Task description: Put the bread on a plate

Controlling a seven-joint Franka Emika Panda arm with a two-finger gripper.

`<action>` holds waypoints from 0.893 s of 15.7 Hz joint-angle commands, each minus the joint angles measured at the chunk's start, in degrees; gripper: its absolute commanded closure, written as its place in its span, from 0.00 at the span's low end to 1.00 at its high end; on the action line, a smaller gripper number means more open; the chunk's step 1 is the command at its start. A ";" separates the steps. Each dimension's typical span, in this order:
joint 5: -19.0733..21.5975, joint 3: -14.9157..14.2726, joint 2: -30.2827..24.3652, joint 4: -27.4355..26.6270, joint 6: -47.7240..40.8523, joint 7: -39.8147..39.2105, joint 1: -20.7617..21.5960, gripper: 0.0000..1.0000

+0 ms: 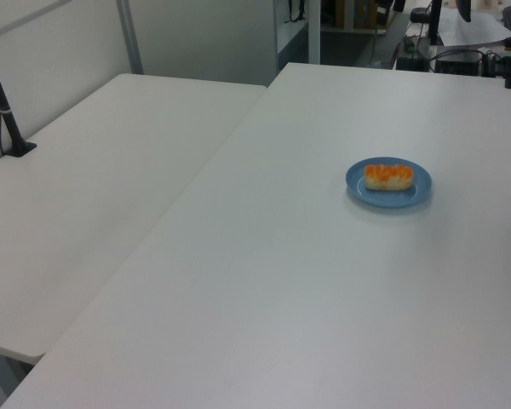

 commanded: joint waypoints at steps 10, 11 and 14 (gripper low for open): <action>-0.81 -0.75 -0.57 -1.97 -1.71 -0.59 0.17 0.01; -0.89 -0.66 -0.14 -3.01 -1.10 -0.59 0.43 0.01; -0.89 -0.57 0.04 -3.72 -1.01 0.29 0.60 0.01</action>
